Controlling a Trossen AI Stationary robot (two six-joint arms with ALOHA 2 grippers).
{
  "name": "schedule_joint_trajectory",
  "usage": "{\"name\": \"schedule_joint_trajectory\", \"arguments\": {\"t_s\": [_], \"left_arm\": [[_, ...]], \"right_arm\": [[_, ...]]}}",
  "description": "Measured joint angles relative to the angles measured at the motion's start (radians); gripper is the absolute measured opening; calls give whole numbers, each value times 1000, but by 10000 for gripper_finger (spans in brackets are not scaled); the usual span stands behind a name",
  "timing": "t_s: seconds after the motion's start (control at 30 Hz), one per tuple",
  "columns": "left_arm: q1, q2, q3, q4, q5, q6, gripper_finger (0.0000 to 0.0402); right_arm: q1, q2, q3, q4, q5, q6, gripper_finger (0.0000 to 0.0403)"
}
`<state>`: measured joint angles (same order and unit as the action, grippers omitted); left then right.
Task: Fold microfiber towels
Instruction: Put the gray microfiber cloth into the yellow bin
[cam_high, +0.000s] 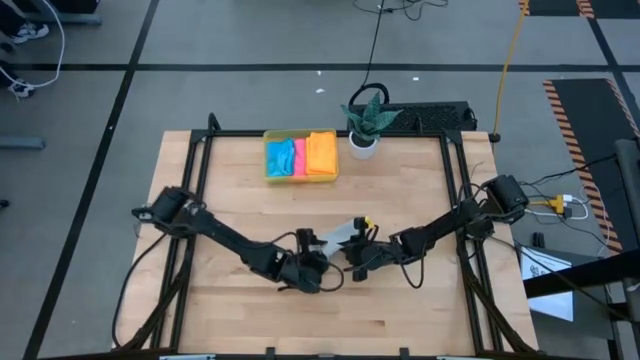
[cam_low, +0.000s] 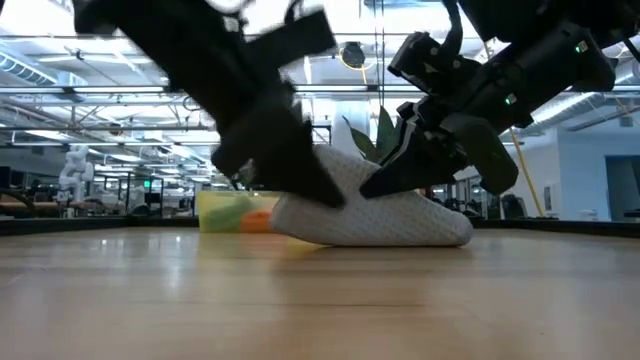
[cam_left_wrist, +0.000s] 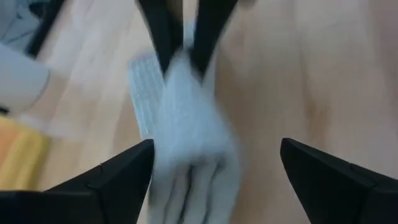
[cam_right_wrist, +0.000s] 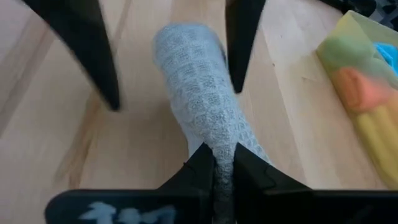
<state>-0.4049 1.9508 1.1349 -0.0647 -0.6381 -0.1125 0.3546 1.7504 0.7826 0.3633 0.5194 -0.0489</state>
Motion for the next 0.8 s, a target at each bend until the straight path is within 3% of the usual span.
{"name": "schedule_joint_trajectory", "arguments": {"t_s": [0.23,0.6,0.7,0.8], "left_arm": [[-3,88,-18,48,-152,-34,351],[-2,83,-80,59,-221,-188,348],[1,83,-80,85,-196,-157,319],[-7,83,-80,149,-193,-82,263]], "right_arm": [[-1,0,0,1,-30,10,20],[-1,-10,0,-17,-27,10,19],[-1,-10,0,-17,-27,9,19],[-1,-10,0,-20,-27,10,19]]}}
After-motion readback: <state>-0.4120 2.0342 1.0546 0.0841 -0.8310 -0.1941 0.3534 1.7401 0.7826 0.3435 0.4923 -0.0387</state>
